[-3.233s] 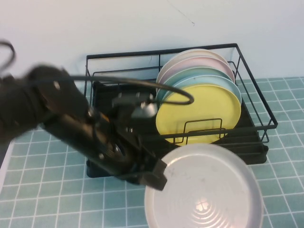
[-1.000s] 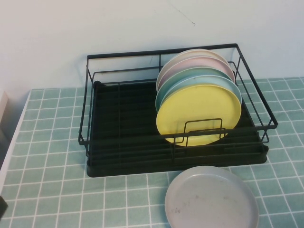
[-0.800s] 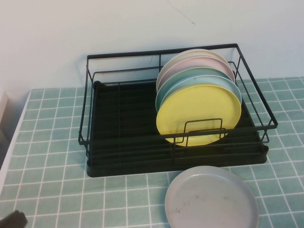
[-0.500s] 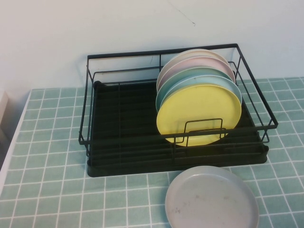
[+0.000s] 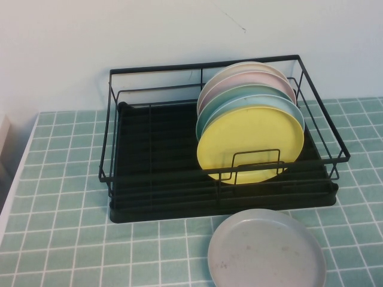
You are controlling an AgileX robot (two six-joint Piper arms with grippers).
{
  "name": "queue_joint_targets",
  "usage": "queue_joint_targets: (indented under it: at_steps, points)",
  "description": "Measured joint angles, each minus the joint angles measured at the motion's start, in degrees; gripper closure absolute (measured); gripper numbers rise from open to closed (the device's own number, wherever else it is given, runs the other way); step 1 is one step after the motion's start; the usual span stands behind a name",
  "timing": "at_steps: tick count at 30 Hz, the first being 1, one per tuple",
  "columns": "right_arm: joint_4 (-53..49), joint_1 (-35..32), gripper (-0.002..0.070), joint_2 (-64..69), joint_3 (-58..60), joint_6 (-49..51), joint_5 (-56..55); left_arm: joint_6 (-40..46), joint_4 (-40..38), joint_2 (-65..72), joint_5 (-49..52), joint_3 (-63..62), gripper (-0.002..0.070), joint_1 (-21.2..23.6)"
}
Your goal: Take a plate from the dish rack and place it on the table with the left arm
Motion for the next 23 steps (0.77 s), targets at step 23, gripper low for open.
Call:
queue_joint_targets:
  at_steps: [23]
  points:
    - [0.0, 0.0, 0.0678, 0.0, 0.0, 0.0, 0.0, 0.2, 0.1, -3.2, 0.0, 0.0, 0.0677, 8.3]
